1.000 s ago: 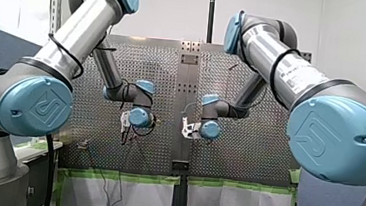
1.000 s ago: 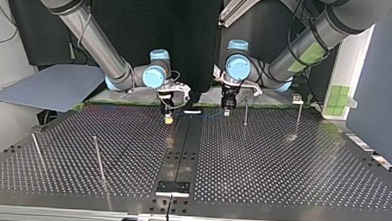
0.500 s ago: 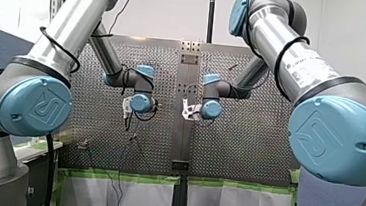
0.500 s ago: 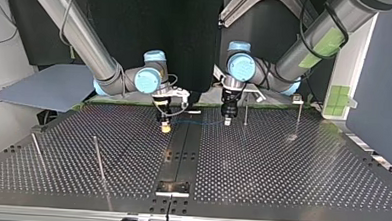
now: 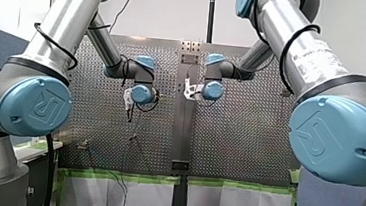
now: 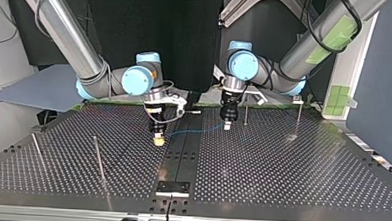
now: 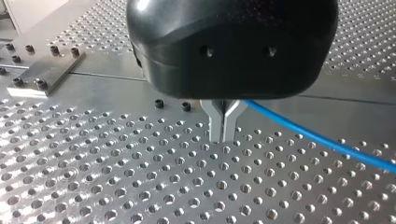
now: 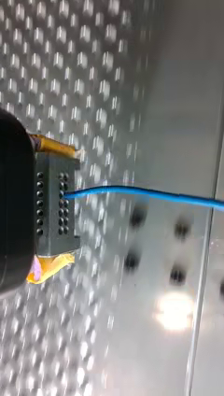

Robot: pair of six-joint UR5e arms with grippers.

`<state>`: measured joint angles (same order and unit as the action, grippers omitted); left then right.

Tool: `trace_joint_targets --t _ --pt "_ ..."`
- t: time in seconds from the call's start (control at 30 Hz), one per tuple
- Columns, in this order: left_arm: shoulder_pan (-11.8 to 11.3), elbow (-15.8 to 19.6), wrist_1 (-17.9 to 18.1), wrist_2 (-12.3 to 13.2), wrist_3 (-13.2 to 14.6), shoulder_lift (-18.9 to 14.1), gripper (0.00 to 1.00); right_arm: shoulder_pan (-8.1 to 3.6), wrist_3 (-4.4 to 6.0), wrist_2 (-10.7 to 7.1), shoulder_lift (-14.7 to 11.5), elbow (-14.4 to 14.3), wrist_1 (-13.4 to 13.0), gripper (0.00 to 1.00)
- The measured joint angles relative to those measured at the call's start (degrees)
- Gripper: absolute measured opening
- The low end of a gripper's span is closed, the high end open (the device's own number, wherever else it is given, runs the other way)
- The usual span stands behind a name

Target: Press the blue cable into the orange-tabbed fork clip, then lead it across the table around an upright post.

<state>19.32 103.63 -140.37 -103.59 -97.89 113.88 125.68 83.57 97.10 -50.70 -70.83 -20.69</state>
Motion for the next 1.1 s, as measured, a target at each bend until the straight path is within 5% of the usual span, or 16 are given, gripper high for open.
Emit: trace_joint_targets --t 0.83,1.1 --pt "2.8 -9.2 -6.9 0.8 -4.0 -3.2 0.04 -0.55 0.82 0.18 -12.9 1.3 0.4 0.00" --pt "3.9 -13.1 -9.2 2.5 -6.5 -3.2 0.04 -1.53 1.27 1.33 -14.3 1.4 0.9 0.00"
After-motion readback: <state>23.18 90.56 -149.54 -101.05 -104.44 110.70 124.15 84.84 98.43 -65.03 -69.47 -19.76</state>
